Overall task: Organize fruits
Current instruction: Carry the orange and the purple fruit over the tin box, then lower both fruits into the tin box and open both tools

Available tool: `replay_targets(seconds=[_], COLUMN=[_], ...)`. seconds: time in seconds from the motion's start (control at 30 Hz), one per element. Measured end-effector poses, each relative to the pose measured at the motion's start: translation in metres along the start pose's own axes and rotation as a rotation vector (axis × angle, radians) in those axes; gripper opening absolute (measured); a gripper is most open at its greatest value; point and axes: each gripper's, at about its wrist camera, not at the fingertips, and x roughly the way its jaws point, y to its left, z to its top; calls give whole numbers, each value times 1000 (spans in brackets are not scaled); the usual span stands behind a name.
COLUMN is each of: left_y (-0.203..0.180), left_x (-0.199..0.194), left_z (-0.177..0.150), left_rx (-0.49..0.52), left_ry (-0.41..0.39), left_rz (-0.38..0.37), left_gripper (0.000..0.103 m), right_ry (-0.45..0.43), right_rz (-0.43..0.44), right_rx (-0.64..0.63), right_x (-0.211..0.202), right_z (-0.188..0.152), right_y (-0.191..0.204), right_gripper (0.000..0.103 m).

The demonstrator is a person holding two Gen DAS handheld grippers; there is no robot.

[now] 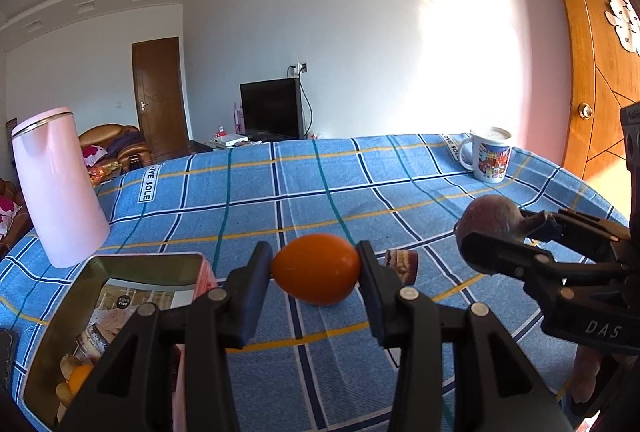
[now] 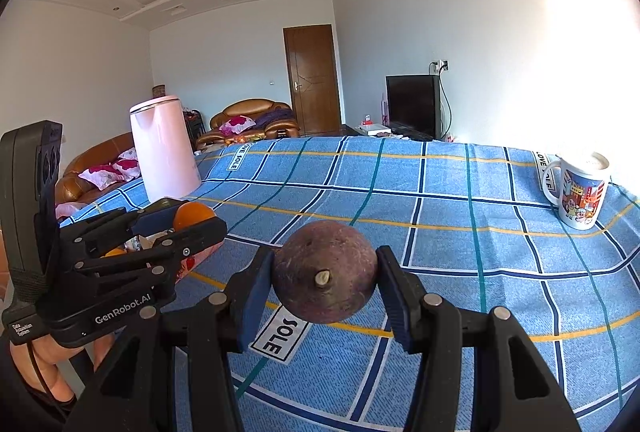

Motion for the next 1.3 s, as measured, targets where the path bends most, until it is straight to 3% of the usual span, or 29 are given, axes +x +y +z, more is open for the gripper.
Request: replay_targets(seconds=[0.27, 0.47, 0.73, 0.9, 1.3], left_y=[3, 40, 113, 142, 152], left_x=[-15, -37, -75, -82, -76], left_z=[-3, -7, -17, -32, -55], left_rx=[-3, -45, -122, -148, -174], left_ry=[-38, -30, -8, 23, 92], left_rz=[25, 89, 246, 298, 284], left_gripper=[45, 45, 45, 45, 45], right_ry=[-25, 2, 2, 22, 151], right_rz=[-6, 29, 166, 246, 349], right_rx=[-28, -28, -85, -128, -220], right_x=[-6, 3, 14, 30, 90], right_z=[-1, 5, 28, 33, 28], right_y=[6, 17, 67, 103, 168], right_gripper=[53, 53, 53, 53, 53])
